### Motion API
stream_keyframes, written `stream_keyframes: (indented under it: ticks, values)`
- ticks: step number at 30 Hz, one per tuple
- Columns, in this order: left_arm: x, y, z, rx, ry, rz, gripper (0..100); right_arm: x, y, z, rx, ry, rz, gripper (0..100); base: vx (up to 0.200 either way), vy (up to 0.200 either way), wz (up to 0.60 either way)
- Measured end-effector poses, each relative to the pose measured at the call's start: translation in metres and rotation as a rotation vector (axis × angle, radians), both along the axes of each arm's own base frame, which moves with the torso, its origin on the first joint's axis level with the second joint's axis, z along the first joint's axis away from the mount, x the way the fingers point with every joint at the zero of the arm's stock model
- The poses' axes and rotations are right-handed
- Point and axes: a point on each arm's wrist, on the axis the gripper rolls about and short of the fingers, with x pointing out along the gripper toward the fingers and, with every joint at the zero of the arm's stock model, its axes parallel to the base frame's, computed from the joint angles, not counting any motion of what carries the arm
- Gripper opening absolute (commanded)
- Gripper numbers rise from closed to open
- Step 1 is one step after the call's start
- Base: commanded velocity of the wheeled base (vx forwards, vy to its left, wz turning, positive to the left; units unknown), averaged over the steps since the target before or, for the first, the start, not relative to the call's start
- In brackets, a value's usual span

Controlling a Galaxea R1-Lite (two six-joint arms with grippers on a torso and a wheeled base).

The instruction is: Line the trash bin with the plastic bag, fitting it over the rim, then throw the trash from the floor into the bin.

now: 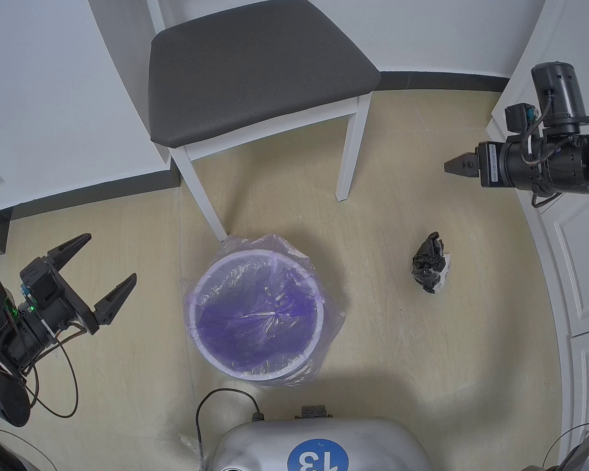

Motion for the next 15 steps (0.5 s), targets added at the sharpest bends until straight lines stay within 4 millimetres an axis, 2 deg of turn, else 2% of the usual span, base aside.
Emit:
stream_keyframes:
  ticks: [6, 15]
  values:
    - [-0.002, -0.001, 0.002, -0.004, -0.005, -0.004, 100, -0.012, -0.002, -0.022, -0.024, -0.002, 0.024, 100, 0.0, 0.0, 0.0]
    - [-0.005, -0.003, 0.003, -0.006, -0.01, -0.017, 100, -0.007, -0.004, -0.021, 0.051, -0.34, 0.053, 100, 0.0, 0.0, 0.0]
